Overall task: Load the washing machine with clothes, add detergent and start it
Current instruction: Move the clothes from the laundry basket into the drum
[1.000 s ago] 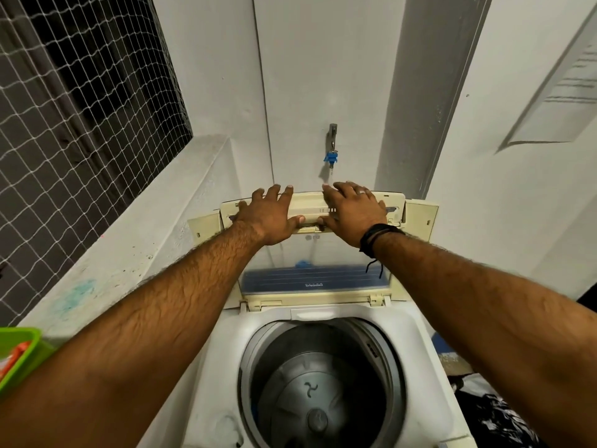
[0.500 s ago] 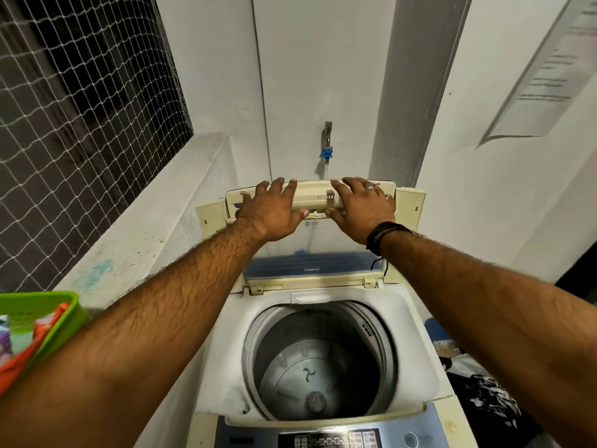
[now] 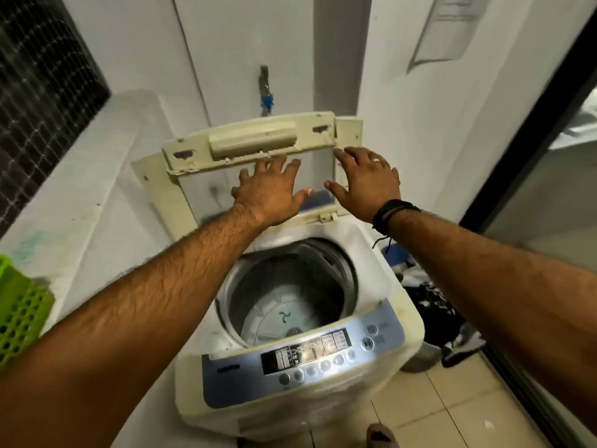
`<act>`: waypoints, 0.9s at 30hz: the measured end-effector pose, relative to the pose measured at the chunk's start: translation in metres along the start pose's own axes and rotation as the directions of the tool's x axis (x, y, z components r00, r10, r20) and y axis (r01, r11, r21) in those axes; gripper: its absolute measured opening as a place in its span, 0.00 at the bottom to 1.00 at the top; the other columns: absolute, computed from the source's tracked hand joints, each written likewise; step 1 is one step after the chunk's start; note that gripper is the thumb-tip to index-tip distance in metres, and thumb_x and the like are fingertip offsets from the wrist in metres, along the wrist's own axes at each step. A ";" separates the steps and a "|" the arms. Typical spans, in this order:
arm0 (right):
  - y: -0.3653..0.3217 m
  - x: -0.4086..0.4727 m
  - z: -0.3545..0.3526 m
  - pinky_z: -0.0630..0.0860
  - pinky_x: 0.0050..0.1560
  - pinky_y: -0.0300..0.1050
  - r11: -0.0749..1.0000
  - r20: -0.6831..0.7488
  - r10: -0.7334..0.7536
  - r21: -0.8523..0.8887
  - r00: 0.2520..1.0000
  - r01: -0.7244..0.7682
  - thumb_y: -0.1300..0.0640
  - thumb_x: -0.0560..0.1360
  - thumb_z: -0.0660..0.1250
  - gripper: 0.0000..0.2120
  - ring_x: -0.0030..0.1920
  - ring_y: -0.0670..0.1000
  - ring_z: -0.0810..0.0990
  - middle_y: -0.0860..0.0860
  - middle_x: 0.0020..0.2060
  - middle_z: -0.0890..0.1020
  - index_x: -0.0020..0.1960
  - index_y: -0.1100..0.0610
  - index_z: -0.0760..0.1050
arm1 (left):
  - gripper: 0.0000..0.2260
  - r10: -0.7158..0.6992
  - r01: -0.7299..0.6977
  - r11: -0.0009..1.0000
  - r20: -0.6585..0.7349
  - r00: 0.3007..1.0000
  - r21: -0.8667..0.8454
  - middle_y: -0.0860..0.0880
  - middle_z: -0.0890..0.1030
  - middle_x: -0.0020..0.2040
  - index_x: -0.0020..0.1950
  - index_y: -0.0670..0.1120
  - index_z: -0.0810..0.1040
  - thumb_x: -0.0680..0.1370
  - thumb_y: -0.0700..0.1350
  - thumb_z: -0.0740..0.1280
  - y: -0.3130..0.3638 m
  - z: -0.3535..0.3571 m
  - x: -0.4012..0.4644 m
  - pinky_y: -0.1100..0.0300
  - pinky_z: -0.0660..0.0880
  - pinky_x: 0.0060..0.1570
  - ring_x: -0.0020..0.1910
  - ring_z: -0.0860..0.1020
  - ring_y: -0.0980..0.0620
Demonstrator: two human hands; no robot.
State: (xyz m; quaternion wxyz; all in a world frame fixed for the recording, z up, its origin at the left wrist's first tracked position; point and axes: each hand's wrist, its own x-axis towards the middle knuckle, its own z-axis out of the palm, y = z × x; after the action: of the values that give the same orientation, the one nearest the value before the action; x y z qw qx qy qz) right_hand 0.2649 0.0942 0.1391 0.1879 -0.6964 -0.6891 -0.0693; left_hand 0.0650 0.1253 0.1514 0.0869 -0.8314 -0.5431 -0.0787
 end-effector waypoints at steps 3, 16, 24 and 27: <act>0.030 -0.030 0.005 0.70 0.66 0.68 0.998 0.008 0.061 -0.012 0.998 -0.061 0.35 0.76 0.59 0.32 0.73 0.58 0.67 0.51 0.74 0.69 0.76 0.45 0.61 | 0.32 0.082 -0.080 0.996 0.054 0.995 -0.034 0.48 0.60 0.78 0.78 0.54 0.57 0.77 0.68 0.53 0.034 0.013 -0.006 0.36 0.62 0.68 0.75 0.60 0.42; 0.207 -0.111 0.029 0.72 0.65 0.62 0.955 0.063 0.296 -0.028 0.953 -0.294 0.37 0.76 0.60 0.29 0.68 0.61 0.73 0.53 0.69 0.74 0.73 0.48 0.68 | 0.31 0.307 -0.283 0.950 0.224 0.925 -0.135 0.47 0.62 0.76 0.77 0.52 0.60 0.78 0.66 0.52 0.206 0.089 0.021 0.39 0.67 0.64 0.71 0.65 0.41; 0.337 -0.111 0.061 0.73 0.64 0.60 0.951 0.214 0.307 -0.025 0.927 -0.309 0.40 0.77 0.62 0.25 0.67 0.59 0.73 0.53 0.68 0.75 0.71 0.49 0.71 | 0.30 0.271 -0.228 0.960 0.342 0.900 -0.160 0.48 0.67 0.73 0.75 0.52 0.63 0.78 0.66 0.52 0.311 0.156 0.071 0.41 0.71 0.60 0.67 0.69 0.42; 0.378 -0.118 0.097 0.73 0.64 0.60 0.943 0.323 0.313 0.002 0.893 -0.332 0.40 0.77 0.61 0.24 0.66 0.59 0.74 0.52 0.67 0.75 0.70 0.49 0.71 | 0.29 0.247 -0.174 0.964 0.441 0.863 -0.200 0.47 0.68 0.72 0.75 0.51 0.63 0.79 0.66 0.53 0.344 0.194 0.080 0.43 0.71 0.60 0.67 0.69 0.42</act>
State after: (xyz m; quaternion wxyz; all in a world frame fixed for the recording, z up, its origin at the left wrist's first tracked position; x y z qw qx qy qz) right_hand 0.6175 0.0266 -0.0543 0.1027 -0.7974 -0.5869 0.0957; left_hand 0.4196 0.1049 -0.0393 -0.1010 -0.8847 -0.4461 0.0899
